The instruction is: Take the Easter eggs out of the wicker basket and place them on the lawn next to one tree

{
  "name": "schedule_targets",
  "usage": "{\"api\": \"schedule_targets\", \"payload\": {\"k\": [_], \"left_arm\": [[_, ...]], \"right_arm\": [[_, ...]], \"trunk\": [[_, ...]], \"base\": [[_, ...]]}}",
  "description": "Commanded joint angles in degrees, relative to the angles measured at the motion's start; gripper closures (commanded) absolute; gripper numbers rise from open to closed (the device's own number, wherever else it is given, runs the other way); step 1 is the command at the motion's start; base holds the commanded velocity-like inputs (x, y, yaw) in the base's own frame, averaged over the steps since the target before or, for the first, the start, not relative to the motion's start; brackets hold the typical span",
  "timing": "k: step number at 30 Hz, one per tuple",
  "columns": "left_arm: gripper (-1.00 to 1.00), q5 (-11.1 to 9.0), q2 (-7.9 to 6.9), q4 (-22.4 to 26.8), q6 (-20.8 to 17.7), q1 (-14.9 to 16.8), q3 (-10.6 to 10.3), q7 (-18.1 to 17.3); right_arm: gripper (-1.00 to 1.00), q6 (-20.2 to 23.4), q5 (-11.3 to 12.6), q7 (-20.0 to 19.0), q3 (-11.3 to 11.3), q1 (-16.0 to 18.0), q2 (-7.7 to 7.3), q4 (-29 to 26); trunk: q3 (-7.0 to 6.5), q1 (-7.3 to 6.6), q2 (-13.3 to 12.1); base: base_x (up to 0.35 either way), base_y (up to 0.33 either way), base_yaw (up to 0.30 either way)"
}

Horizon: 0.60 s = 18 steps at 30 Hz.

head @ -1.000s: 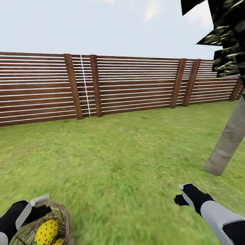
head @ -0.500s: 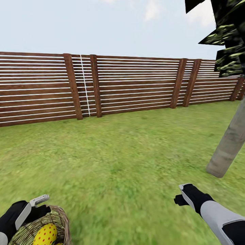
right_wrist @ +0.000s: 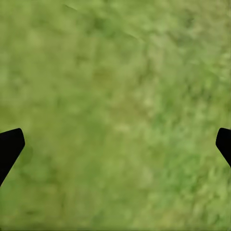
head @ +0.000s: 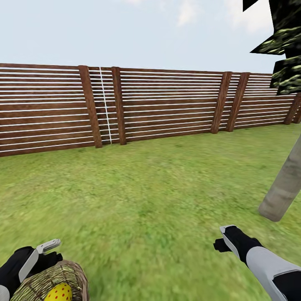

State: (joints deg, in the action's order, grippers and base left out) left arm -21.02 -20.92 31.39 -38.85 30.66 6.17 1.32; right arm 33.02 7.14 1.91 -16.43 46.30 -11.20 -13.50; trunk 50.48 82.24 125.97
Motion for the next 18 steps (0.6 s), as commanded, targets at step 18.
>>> {"api": "schedule_targets", "payload": {"k": [18], "left_arm": [[-1.0,-0.34,0.01,0.12,-0.28,0.02,0.21,0.15]], "right_arm": [[-1.0,0.3,0.59,0.2,-0.5,0.02,-0.05,-0.12]], "trunk": [[1.13,1.31,2.43]], "base": [[0.0,0.0,0.0]]}}
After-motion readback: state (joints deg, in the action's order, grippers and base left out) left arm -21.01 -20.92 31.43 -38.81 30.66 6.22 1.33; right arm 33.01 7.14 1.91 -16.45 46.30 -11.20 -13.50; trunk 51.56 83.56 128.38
